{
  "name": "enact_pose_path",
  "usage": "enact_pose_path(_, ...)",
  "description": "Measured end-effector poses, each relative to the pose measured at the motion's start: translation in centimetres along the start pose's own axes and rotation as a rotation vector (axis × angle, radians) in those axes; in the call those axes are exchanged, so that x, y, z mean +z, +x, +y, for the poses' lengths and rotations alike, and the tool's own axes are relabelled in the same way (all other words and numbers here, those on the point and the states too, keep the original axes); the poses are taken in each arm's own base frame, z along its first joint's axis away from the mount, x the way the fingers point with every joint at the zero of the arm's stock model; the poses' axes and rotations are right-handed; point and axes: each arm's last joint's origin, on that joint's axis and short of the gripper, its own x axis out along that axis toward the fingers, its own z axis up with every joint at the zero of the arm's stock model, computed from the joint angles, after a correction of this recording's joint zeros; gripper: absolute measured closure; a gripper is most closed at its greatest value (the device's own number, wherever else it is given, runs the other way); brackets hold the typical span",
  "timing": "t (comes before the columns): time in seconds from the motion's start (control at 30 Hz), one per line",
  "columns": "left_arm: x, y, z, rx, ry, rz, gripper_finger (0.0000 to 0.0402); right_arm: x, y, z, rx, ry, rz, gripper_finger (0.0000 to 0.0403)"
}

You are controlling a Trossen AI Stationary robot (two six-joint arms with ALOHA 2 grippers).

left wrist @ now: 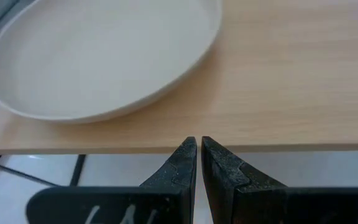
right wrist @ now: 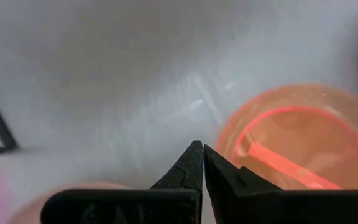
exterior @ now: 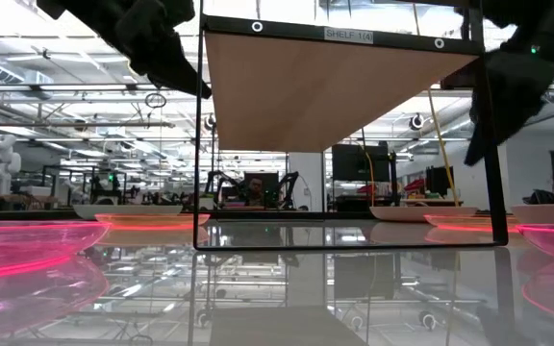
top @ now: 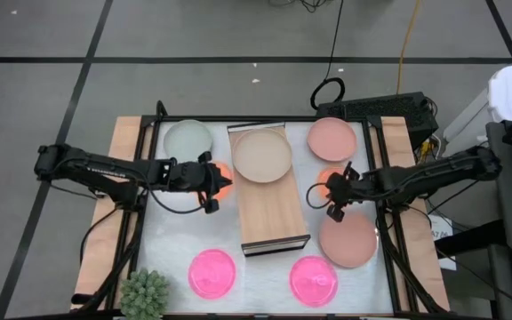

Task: Place and stack plates onto a shelf
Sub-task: Put the right orange plate on the shelf

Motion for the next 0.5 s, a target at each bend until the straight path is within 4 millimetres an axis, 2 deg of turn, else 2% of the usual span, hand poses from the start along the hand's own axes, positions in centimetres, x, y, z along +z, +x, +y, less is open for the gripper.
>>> enact_pose_path(0.17, 0.0, -0.2, -0.9, -0.031, 0.01, -0.004, 0.0371, -0.1, 1.3, 0.8, -0.022, -0.076, 0.046, 0.0381)
enact_pose_path(0.5, -0.1, -0.5, -1.9, -0.063, 0.027, -0.009, 0.0371, -0.5, 2.6, 1.4, -0.14, -0.154, 0.051, 0.0281)
